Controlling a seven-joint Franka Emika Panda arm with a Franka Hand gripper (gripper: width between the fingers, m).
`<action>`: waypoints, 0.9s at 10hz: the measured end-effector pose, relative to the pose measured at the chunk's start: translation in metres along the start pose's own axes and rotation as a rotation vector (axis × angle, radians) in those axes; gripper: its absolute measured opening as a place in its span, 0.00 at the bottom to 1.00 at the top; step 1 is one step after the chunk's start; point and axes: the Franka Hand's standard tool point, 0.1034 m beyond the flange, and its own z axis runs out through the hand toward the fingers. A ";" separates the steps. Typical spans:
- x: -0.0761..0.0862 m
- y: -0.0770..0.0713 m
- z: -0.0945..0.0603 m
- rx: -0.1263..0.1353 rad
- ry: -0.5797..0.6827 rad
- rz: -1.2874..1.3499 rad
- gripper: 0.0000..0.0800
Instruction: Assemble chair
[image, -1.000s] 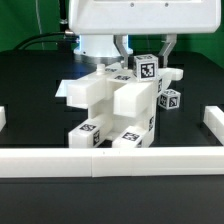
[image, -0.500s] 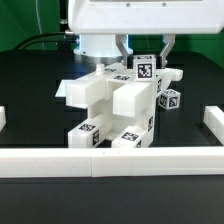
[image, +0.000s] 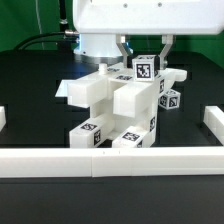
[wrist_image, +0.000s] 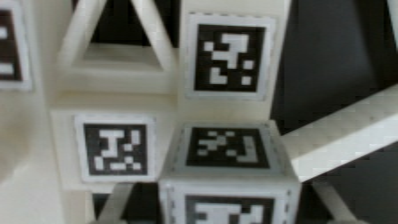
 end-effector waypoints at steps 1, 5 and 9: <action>0.000 0.000 0.000 0.002 -0.001 0.056 0.36; -0.001 -0.001 0.000 0.009 -0.005 0.269 0.36; -0.003 -0.004 0.000 0.020 -0.015 0.561 0.36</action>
Offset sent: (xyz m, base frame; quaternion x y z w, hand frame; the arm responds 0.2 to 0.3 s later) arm 0.0000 0.0000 0.0000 0.0000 0.0000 0.1938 0.9810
